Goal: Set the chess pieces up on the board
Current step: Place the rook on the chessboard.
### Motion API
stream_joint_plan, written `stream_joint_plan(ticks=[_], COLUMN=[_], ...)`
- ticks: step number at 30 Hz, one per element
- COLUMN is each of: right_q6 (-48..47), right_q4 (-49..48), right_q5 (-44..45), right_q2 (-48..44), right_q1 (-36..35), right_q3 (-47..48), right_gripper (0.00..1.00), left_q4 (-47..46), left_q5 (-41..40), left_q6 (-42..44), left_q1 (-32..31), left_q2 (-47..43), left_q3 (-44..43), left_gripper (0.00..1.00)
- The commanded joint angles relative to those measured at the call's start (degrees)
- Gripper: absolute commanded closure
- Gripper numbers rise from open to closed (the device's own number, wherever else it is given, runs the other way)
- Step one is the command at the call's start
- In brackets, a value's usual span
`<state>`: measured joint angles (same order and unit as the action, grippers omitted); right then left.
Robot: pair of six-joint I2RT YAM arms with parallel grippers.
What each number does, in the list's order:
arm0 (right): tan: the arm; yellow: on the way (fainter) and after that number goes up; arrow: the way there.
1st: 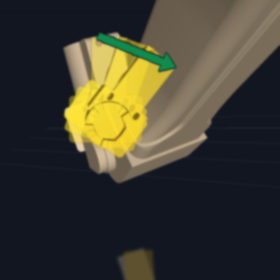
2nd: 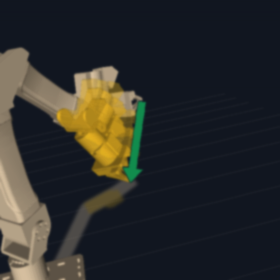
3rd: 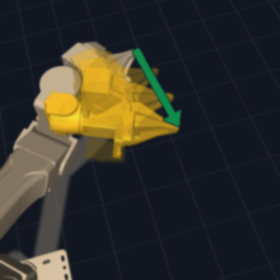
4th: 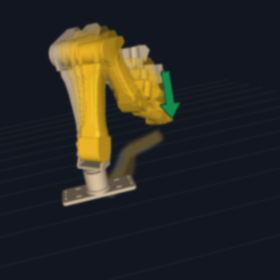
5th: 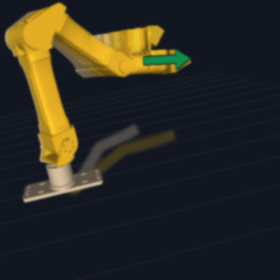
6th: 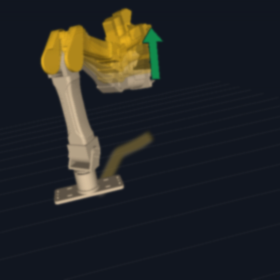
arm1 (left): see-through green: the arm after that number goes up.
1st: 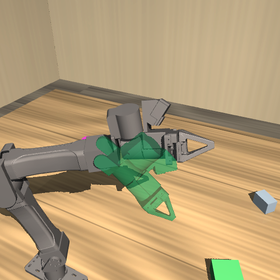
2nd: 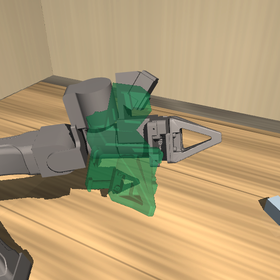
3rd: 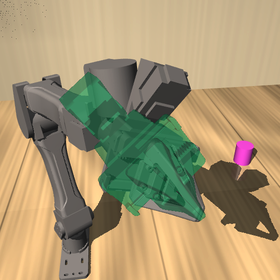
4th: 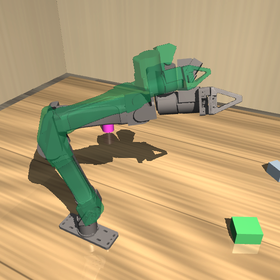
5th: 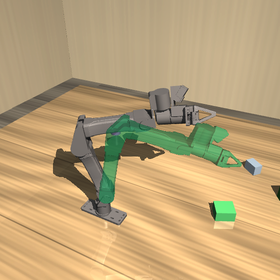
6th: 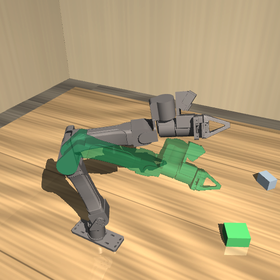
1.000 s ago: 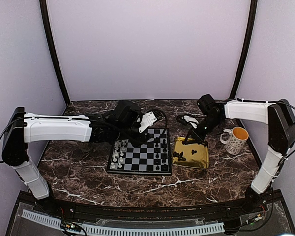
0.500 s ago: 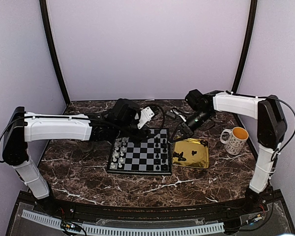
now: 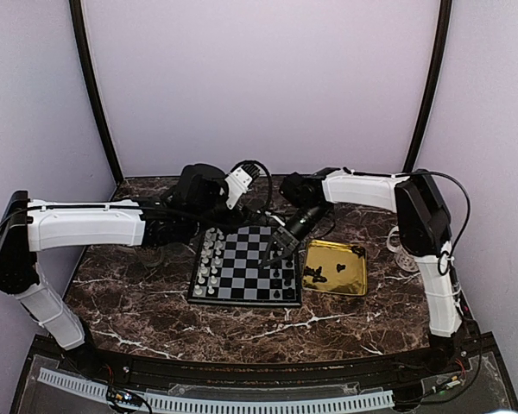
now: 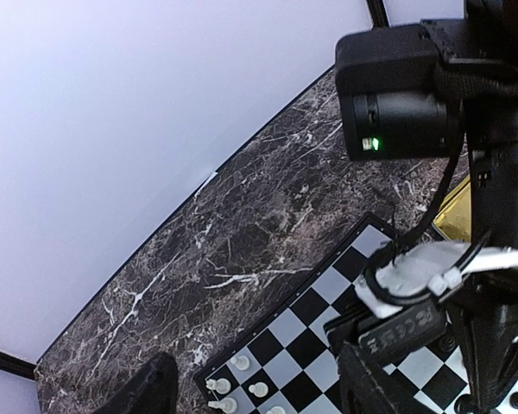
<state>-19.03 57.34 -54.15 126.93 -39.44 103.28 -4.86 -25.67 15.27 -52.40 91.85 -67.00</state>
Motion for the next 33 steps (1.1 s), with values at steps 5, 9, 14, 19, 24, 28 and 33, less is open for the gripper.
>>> stream_joint_plan(ticks=[5, 9, 14, 19, 24, 28, 33], right_q6=[3.3, 4.8, 5.8, 5.9, 6.3, 6.5, 6.2], right_q4=[2.8, 2.0, 1.6, 1.6, 1.3, 1.0, 1.1], right_q5=[-2.3, -0.2, 0.7, 3.2, 5.6, 7.0, 8.3], right_q2=[6.9, 8.3, 9.5, 9.7, 9.5, 9.5, 9.5], right_q1=[-2.4, -2.5, -2.4, -2.3, -2.1, -1.9, -1.3], right_q3=[7.1, 8.2, 9.6, 10.5, 10.9, 11.0, 11.7], right_gripper=[0.95, 0.93, 0.90, 0.87, 0.85, 0.84, 0.83], left_q4=[-2.4, -2.4, -2.2, -2.0, -1.6, -1.4, -1.1], left_q5=[-1.6, -1.3, -1.1, -0.9, -0.6, -0.3, -0.2], left_q6=[1.0, 1.2, 1.1, 1.2, 1.1, 1.0, 1.0], left_q1=[-0.2, -0.2, -0.2, -0.2, -0.2, -0.3, -0.2], left_q2=[-2.5, -2.5, -2.4, -2.5, -2.4, -2.4, -2.4], left_q3=[1.3, 1.3, 1.2, 1.2, 1.0, 0.8, 0.7], left_gripper=[0.34, 0.34, 0.34, 0.34, 0.34, 0.34, 0.34])
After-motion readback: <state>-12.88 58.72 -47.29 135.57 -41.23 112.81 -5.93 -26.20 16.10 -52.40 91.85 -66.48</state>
